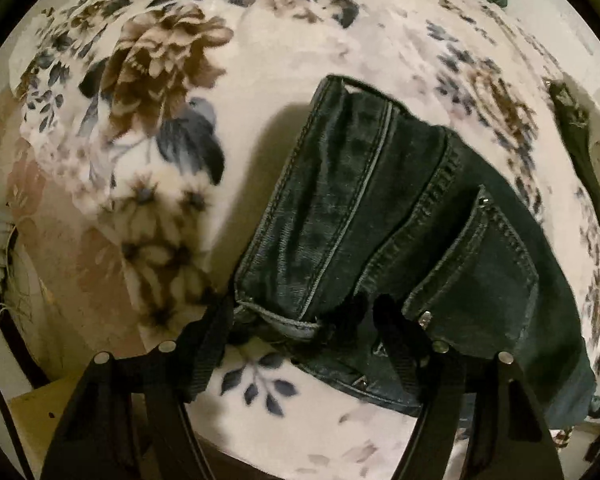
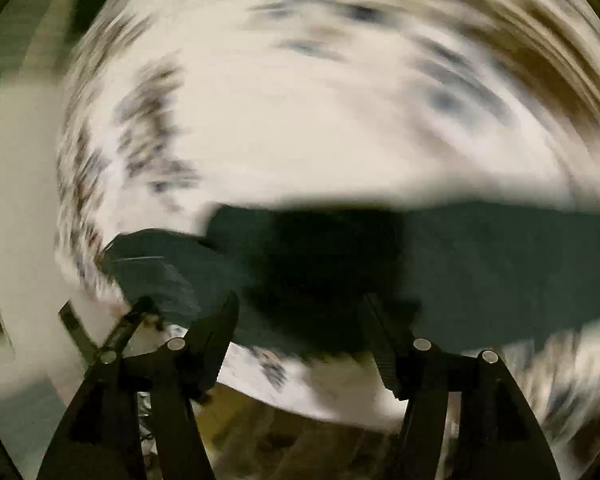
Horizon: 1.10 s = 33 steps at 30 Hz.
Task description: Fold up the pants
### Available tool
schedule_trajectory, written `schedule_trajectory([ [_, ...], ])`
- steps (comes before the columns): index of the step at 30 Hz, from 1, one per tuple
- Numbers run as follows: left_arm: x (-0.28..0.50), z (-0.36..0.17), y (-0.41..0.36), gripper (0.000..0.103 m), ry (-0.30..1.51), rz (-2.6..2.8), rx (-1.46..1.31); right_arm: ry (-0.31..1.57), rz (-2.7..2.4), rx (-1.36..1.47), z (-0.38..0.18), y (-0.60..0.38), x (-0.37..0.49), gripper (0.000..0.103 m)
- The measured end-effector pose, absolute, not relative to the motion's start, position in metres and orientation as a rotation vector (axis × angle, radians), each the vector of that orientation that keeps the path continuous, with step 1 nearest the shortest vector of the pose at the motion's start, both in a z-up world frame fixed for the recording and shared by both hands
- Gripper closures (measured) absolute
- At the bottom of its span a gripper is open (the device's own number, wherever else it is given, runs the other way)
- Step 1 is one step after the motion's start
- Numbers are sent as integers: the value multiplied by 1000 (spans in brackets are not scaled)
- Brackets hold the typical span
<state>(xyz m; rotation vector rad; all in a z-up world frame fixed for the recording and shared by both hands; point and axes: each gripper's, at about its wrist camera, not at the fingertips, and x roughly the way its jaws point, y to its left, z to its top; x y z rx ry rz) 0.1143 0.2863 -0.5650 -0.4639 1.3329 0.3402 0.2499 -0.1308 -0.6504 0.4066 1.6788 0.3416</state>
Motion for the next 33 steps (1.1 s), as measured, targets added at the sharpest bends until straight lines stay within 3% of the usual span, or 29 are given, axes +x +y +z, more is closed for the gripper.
schedule_trajectory([
  [6, 127, -573, 274, 32, 1322, 365, -461, 1849, 580, -171, -703, 13, 325, 39],
  [8, 120, -574, 272, 32, 1319, 368, -475, 1884, 591, -294, -721, 23, 314, 50],
  [9, 117, -574, 272, 31, 1318, 368, -477, 1888, 607, -294, -723, 26, 311, 81],
  [10, 116, -575, 271, 31, 1318, 366, -476, 1863, 577, -271, -719, 26, 311, 93],
  [14, 135, -578, 282, 31, 1319, 348, -469, 1699, 461, -161, -681, 5, 317, 95],
  [16, 138, -582, 287, 30, 1321, 333, -468, 1633, 389, 12, -661, -24, 331, 102],
  [24, 133, -578, 285, 30, 1344, 342, -481, 1654, 489, 283, -643, -64, 356, 98],
  [26, 129, -570, 283, 30, 1335, 343, -507, 1683, 543, 269, -641, -49, 342, 76],
  [27, 127, -564, 282, 30, 1328, 348, -517, 1748, 586, 273, -650, -43, 333, 56],
  [28, 126, -560, 280, 30, 1322, 353, -518, 1794, 608, 284, -661, -42, 330, 54],
  [29, 125, -556, 278, 25, 1318, 358, -513, 1819, 619, 270, -676, -29, 322, 54],
  [30, 124, -552, 274, 14, 1318, 364, -494, 1782, 540, 173, -687, -32, 319, 59],
  [31, 123, -548, 269, 10, 1320, 367, -472, 1737, 450, 92, -695, -36, 321, 65],
  [33, 123, -537, 253, 9, 1322, 356, -413, 1621, 304, 191, -690, -68, 326, 65],
])
